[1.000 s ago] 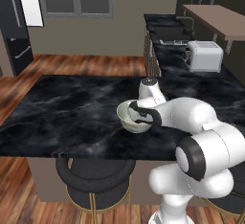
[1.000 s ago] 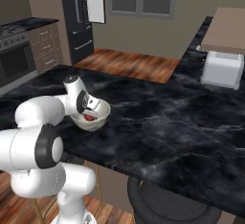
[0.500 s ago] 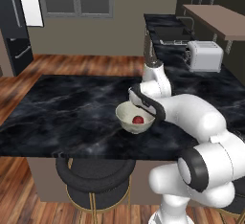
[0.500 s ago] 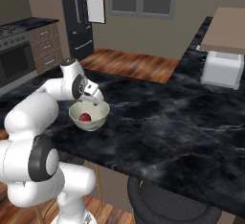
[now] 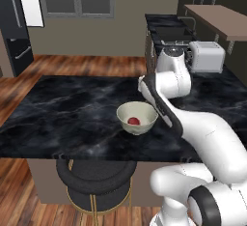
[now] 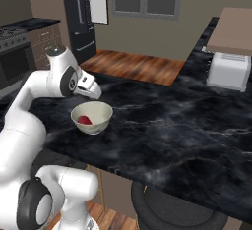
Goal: Retrieve the pear and banana from the fridge and place them into the bowl on the dining table.
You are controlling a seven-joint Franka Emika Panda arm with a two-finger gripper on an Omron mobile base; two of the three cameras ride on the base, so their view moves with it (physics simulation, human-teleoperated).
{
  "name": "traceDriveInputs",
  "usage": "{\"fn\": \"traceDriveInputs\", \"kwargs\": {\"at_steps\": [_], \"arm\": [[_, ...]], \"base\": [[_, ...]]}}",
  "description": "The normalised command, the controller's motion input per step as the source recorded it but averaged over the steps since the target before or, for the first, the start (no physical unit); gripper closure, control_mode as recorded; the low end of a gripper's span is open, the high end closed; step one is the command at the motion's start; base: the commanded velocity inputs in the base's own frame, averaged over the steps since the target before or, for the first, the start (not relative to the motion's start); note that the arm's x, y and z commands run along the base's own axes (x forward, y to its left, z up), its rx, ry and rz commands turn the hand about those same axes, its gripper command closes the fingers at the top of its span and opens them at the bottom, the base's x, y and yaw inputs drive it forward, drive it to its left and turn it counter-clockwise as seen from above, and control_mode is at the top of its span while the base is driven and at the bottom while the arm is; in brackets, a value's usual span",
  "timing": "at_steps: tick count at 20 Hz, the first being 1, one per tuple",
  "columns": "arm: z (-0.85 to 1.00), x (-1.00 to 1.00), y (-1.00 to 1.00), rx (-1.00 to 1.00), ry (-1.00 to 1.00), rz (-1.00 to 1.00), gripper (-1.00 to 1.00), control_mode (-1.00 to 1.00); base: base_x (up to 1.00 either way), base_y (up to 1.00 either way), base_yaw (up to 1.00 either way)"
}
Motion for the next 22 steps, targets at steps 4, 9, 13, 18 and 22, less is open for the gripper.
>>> {"fn": "traceDriveInputs", "kwargs": {"at_steps": [4,9,13,18,22], "arm": [[0.39,-1.0,-0.31,0.11,-0.14,0.26,-1.0,-1.0],[0.02,-0.77,-0.18,0.05,-0.02,0.27,-1.0,-1.0],[-0.03,-0.56,0.0,0.0,-0.01,0.22,-1.0,-1.0],[-0.09,-0.24,0.0,0.0,0.0,0.18,-1.0,-1.0],[0.0,0.0,0.0,0.0,0.0,0.0,-1.0,1.0]], "base": [[0.0,0.0,0.0],[0.0,0.0,0.0],[0.0,0.0,0.0],[0.0,0.0,0.0],[0.0,0.0,0.0]]}}
